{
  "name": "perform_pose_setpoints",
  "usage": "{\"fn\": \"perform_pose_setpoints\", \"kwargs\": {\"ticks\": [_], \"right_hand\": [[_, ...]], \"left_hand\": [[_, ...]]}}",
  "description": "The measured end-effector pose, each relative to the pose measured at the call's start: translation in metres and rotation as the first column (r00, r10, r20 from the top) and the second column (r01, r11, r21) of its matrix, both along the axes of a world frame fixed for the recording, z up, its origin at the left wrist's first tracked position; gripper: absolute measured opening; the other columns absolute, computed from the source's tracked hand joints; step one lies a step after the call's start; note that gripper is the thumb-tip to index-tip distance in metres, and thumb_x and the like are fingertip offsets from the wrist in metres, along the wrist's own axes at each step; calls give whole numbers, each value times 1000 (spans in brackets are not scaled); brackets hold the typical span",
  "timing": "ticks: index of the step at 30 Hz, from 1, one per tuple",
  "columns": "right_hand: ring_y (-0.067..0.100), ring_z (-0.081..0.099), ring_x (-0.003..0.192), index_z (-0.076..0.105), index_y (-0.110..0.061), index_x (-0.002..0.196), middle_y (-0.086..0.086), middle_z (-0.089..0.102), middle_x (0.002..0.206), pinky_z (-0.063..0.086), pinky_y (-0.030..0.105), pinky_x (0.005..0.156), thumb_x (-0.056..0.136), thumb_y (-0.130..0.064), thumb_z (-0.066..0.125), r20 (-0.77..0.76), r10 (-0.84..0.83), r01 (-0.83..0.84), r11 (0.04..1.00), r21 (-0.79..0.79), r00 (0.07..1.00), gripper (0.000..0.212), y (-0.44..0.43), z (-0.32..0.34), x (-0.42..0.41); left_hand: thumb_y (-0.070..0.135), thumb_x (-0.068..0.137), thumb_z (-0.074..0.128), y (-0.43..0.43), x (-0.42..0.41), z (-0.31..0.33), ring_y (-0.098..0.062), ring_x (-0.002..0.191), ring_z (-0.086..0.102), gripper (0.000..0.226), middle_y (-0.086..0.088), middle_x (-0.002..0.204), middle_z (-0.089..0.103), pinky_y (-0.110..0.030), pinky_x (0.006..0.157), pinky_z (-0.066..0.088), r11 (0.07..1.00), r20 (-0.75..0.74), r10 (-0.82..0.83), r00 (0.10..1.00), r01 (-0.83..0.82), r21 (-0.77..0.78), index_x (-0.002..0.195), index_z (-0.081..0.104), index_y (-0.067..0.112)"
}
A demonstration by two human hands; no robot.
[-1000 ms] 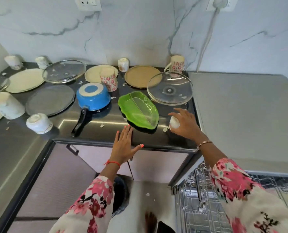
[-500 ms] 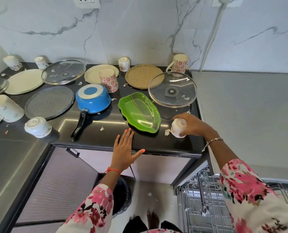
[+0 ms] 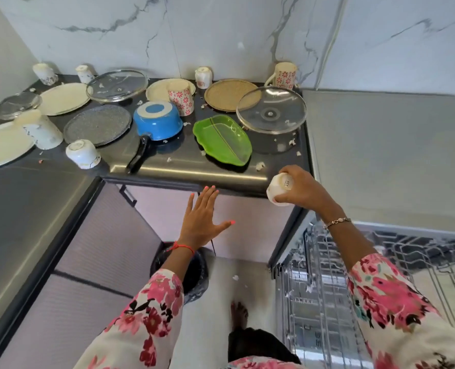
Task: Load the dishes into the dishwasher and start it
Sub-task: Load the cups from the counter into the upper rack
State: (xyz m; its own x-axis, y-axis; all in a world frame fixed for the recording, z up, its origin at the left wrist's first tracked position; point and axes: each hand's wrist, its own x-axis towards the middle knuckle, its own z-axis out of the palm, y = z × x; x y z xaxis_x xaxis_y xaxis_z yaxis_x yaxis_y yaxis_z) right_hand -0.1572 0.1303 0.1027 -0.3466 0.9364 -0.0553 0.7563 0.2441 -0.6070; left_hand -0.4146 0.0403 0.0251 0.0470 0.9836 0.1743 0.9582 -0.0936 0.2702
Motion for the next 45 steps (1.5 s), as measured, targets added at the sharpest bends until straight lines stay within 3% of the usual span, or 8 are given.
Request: {"fn": "perform_pose_setpoints", "kwargs": {"ticks": [6,13,21,26,32,36,39,45], "right_hand": [[24,49,109,53,-26,123,7,49,119,38,32,90,66,-28,80,25,5,-3,998,-66,1000,63,-135,-28,32],[24,48,114,59,-18,119,10,50,123,36,29,93,59,-16,85,32,-124,128,955,-266,992,65,-293,-57,106],[25,48,115,56,-12,121,11,52,125,34,24,92,57,-10,86,16,-378,353,849,-393,926,70,-392,-108,194],[26,48,115,56,-10,122,11,53,125,33,21,88,59,-8,85,27,-452,422,808,-410,891,70,-406,-130,260],[27,49,112,53,-8,124,14,49,123,32,19,85,62,-3,81,9,-432,394,814,-426,902,69,-371,-153,320],[24,46,113,48,-7,128,16,44,126,28,14,85,66,-2,79,0,-369,336,845,-416,929,69,-339,-173,336],[22,43,113,47,-8,131,15,42,128,26,13,83,68,-2,77,2,-319,289,856,-428,948,70,-317,-190,335],[27,42,118,45,-8,132,16,38,130,30,21,93,70,-3,75,21,-232,217,867,-449,972,69,-290,-232,321]], "left_hand": [[77,71,31,-119,52,-26,-18,143,18,96,-3,151,29,-42,115,0,998,40,-53,998,54,-17,141,33,11],[73,74,34,-255,132,-51,-20,141,21,91,-6,149,33,-51,115,9,976,95,-179,979,189,-106,139,38,9],[73,75,29,-332,219,-75,-18,143,14,92,-5,152,26,-39,115,-7,907,130,-346,929,366,-207,143,29,11],[69,76,29,-337,277,-101,-17,144,12,90,-3,153,22,-39,115,-3,850,162,-399,903,430,-305,145,23,12],[59,80,42,-321,349,-124,-23,139,28,78,-8,147,37,-49,114,15,814,204,-410,889,457,-359,139,38,8],[38,88,55,-315,378,-146,-23,141,23,66,-7,150,31,-47,116,14,796,199,-418,886,463,-391,142,33,8],[26,95,49,-317,387,-165,-20,142,20,56,-6,152,27,-36,118,9,754,266,-385,884,467,-461,144,28,9],[10,94,49,-326,388,-188,-23,129,44,39,-8,140,47,-37,109,34,733,323,-327,888,454,-506,133,47,8]]}}
